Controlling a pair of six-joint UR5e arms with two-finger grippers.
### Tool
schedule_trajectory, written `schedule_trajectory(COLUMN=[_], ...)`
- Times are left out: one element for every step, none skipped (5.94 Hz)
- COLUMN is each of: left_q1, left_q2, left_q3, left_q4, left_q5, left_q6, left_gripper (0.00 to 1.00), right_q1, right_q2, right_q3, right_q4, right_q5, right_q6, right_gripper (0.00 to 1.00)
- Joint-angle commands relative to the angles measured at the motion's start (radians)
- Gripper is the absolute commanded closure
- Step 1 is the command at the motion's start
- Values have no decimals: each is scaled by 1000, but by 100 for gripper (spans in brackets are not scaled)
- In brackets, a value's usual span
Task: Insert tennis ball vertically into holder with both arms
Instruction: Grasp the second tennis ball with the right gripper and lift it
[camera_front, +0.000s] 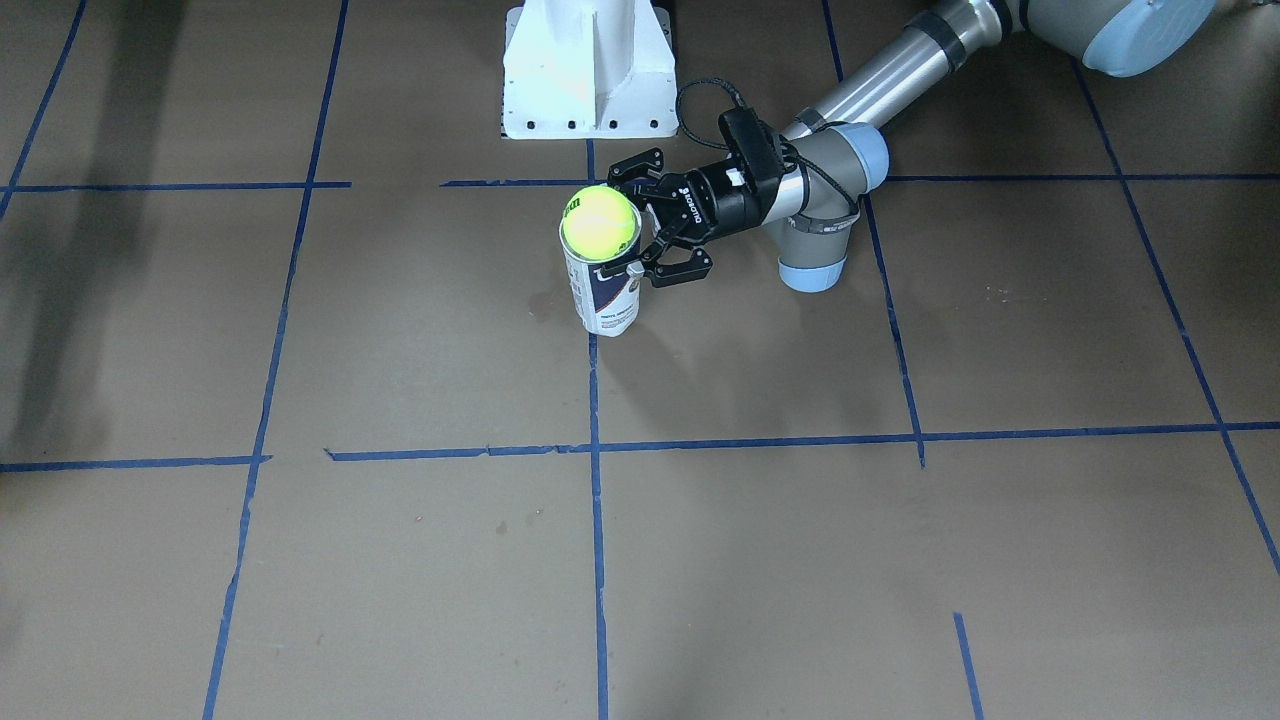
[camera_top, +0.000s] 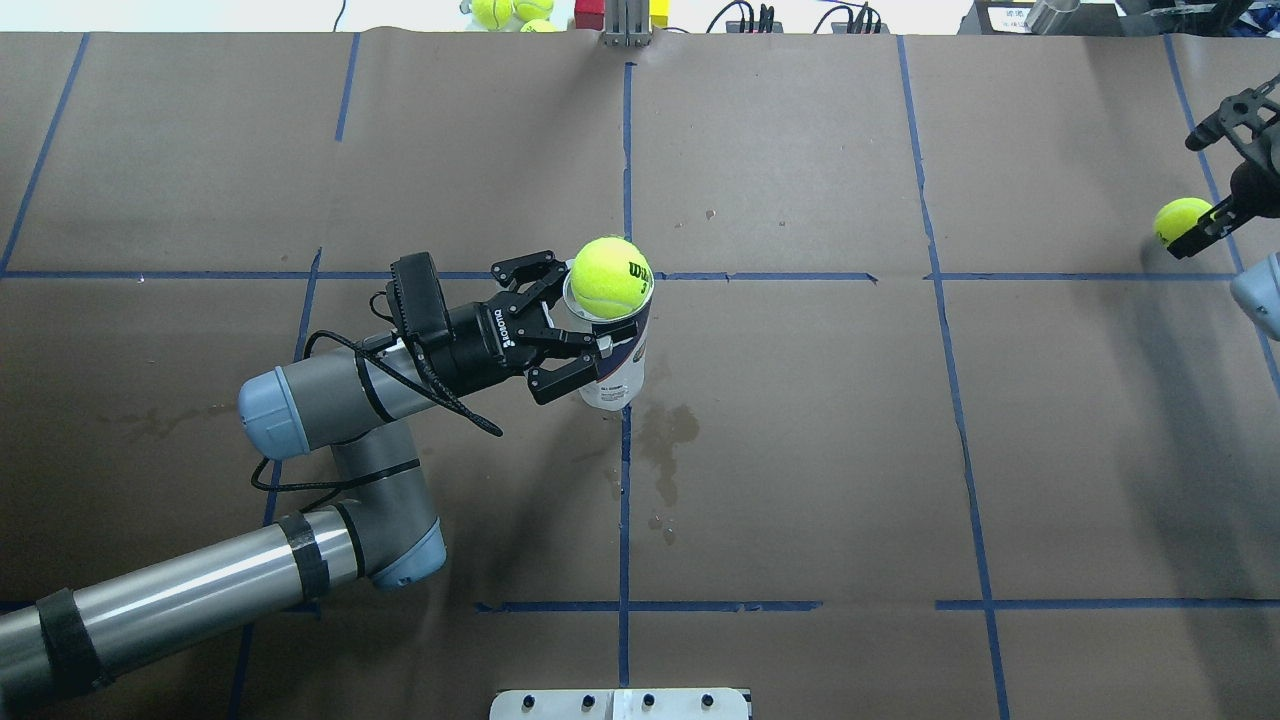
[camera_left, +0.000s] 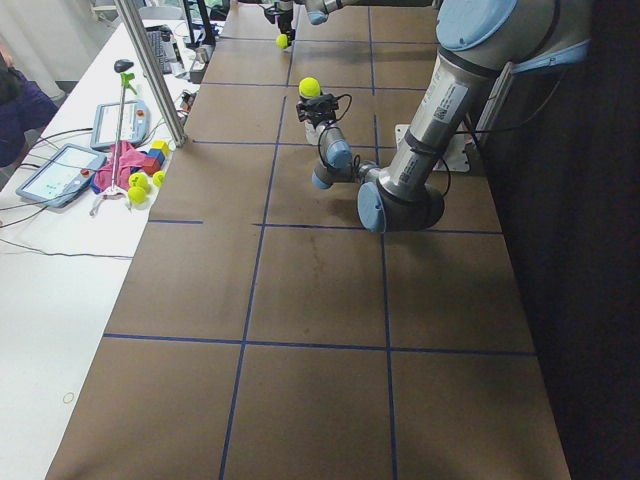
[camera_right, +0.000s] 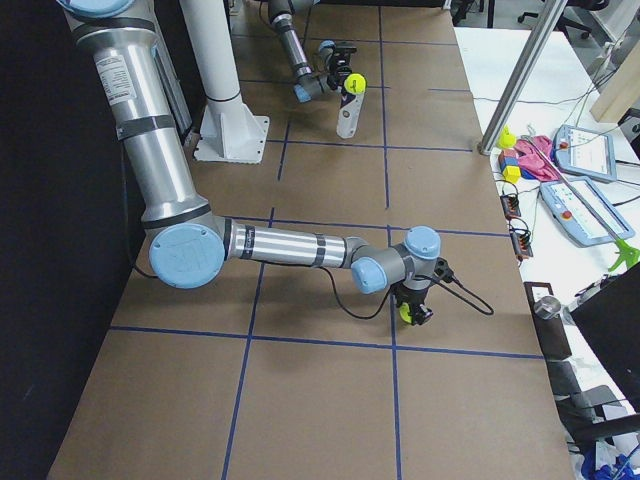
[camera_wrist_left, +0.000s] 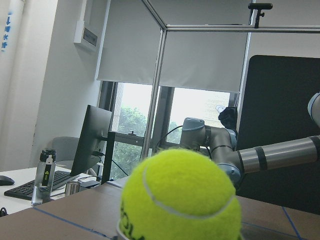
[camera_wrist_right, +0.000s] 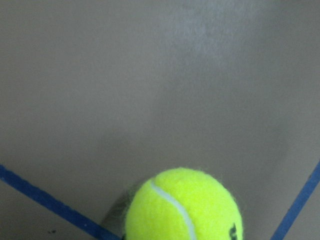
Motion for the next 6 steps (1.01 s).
schedule_trajectory(left_q1=[0,0,1,0,1,2], left_q2=[0,0,-2,-2,0,-2], left_q3=[1,1,1,1,2,2], left_q4=[0,0,0,0,0,2], left_q5=[0,0,0,0,0,2], left_q6=[0,2,0,2,2,2], left_gripper=[24,24,24,24,24,24], right_q1=[49,57,56,53,9,-48], right_q2=[6,3,4,3,4,24], right_q3=[100,234,444,626,739,816], right_q4=[-29,-164,-386,-526,-563,-571], right_q5=[83,100,100,100,103,102], right_q6=[70,89,139,259,397,544], right_gripper=[80,80,80,80,79,79])
